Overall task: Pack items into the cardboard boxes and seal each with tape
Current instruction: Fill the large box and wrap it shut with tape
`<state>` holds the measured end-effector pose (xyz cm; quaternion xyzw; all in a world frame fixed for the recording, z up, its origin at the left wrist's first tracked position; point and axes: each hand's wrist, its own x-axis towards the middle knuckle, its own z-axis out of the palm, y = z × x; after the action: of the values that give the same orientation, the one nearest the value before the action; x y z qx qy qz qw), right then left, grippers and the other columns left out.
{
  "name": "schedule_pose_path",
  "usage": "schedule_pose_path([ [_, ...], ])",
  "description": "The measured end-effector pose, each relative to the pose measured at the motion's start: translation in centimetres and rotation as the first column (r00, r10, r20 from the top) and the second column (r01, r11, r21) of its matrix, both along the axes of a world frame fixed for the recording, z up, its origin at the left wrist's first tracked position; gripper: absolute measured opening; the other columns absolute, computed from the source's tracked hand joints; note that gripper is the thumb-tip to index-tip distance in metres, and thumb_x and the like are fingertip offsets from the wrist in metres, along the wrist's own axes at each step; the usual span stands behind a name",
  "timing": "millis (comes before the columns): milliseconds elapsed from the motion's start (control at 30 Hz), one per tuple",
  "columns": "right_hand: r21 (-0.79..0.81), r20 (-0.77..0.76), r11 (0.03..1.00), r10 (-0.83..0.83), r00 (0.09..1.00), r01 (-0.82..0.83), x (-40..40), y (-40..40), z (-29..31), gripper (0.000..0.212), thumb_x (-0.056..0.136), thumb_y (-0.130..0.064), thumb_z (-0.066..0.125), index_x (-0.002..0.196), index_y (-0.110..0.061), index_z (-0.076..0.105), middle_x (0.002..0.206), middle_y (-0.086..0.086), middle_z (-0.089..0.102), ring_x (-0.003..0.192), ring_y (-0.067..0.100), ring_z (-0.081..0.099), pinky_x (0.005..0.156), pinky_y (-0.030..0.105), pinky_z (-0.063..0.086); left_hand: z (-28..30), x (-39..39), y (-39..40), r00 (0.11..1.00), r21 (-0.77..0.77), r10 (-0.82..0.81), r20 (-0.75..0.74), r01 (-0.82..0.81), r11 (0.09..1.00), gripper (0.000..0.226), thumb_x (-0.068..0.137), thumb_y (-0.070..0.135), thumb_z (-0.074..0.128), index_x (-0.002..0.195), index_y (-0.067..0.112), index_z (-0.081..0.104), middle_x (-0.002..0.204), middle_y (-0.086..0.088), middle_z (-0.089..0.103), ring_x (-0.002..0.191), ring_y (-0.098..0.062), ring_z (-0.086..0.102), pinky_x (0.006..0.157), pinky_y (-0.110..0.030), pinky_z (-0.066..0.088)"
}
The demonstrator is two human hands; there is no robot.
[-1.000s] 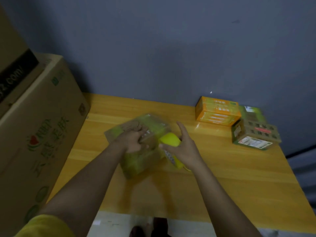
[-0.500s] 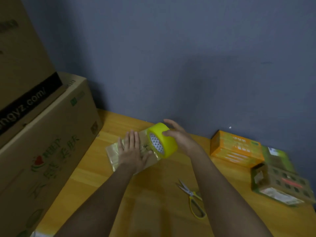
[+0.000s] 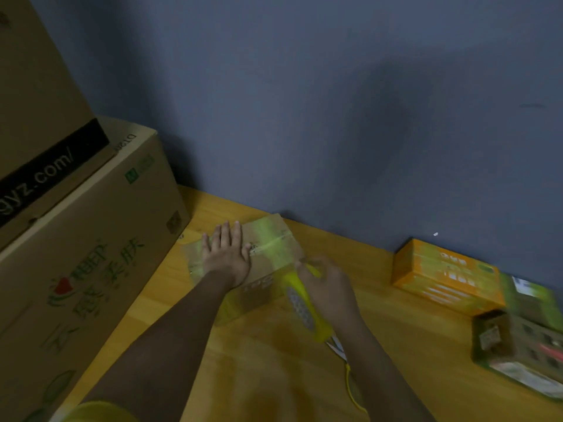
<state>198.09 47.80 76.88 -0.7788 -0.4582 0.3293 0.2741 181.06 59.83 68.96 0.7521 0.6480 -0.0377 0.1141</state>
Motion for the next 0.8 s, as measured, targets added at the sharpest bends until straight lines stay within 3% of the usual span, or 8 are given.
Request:
schedule_pose_path([
  [100,-0.096,0.025,0.994,-0.051,0.998,0.054,-0.5,-3.8,-4.1,0.041,0.093,-0.054,0.051,0.117,-0.022,0.057,0.071,-0.003,0.057,0.064,0.016,0.05,0.055,0.031,0.038,0.0,0.2,-0.3,1.0,-0.006,0.0,-0.006,0.0,1.0,0.06,0.101,0.045,0.004,0.153,0.018,-0.012,0.161,-0.005,-0.01,0.148,-0.023,-0.009,0.119,-0.048,-0.005],
  [200,-0.107,0.019,0.988,-0.109,0.994,0.111,-1.2,-4.1,-7.2,0.039,0.092,-0.053,0.053,0.114,-0.022,0.059,0.058,-0.005,0.046,0.056,0.015,0.045,0.05,0.031,0.03,0.1,0.0,-0.2,1.0,-0.01,-0.005,-0.003,0.005,1.0,0.06,0.101,0.045,0.003,0.153,0.019,-0.012,0.161,-0.005,-0.01,0.148,-0.023,-0.009,0.119,-0.048,-0.005],
  [400,-0.124,0.079,0.986,-0.1,0.992,0.11,-1.0,-3.4,-9.2,0.041,0.091,-0.056,0.051,0.115,-0.024,0.057,0.08,0.007,0.064,0.079,0.026,0.063,0.057,0.029,0.032,-0.2,-0.2,0.0,1.0,0.0,-0.021,0.006,0.021,1.0,0.06,0.101,0.046,0.002,0.153,0.02,-0.011,0.161,-0.002,-0.009,0.148,-0.021,-0.008,0.119,-0.047,-0.004],
  [567,-0.215,0.025,0.974,-0.07,0.997,0.074,-1.5,-1.2,-11.1,0.047,0.095,-0.053,0.048,0.126,-0.018,0.054,0.076,0.001,0.059,0.059,0.016,0.052,0.048,0.028,0.035,-0.3,-0.7,0.0,0.994,0.022,-0.064,0.088,0.063,0.998,0.062,0.1,0.051,0.004,0.154,0.023,-0.005,0.162,-0.003,-0.008,0.148,-0.021,-0.01,0.118,-0.048,-0.005],
  [633,-0.224,0.001,0.972,-0.072,0.997,0.07,-1.9,-0.3,-11.4,0.051,0.095,-0.054,0.048,0.132,-0.018,0.051,0.083,0.001,0.061,0.068,0.019,0.057,0.058,0.031,0.046,0.1,-1.4,-0.1,0.978,0.032,-0.124,0.166,0.12,0.992,0.074,0.091,0.066,-0.003,0.154,0.029,0.001,0.161,-0.003,-0.01,0.147,-0.02,-0.014,0.117,-0.05,-0.009],
  [667,-0.223,-0.01,0.972,-0.078,0.997,0.074,-1.9,-0.1,-11.5,0.055,0.095,-0.054,0.048,0.137,-0.018,0.047,0.095,0.005,0.065,0.081,0.025,0.061,0.069,0.036,0.05,0.6,-1.7,-0.4,0.969,0.007,-0.167,0.184,0.169,0.986,0.085,0.082,0.078,-0.003,0.154,0.032,-0.001,0.161,-0.003,-0.014,0.146,-0.02,-0.018,0.116,-0.051,-0.013],
  [733,-0.228,-0.028,0.972,-0.074,0.997,0.066,-1.8,0.0,-11.6,0.062,0.095,-0.051,0.05,0.147,-0.02,0.034,0.123,0.012,0.062,0.109,0.033,0.06,0.085,0.04,0.049,1.5,-1.7,-1.7,0.961,-0.112,-0.239,0.135,0.255,0.96,0.111,0.064,0.094,0.017,0.15,0.033,-0.017,0.154,-0.002,-0.032,0.141,-0.023,-0.032,0.11,-0.053,-0.024],
  [800,-0.236,-0.039,0.971,-0.055,0.998,0.044,-1.4,-0.6,-11.5,0.066,0.095,-0.049,0.05,0.151,-0.022,0.027,0.128,0.014,0.06,0.116,0.034,0.057,0.087,0.039,0.048,2.0,-0.9,-2.6,0.953,-0.18,-0.298,-0.046,0.285,0.941,0.132,0.059,0.089,0.049,0.144,0.028,-0.031,0.147,-0.007,-0.043,0.137,-0.032,-0.038,0.107,-0.06,-0.024],
])
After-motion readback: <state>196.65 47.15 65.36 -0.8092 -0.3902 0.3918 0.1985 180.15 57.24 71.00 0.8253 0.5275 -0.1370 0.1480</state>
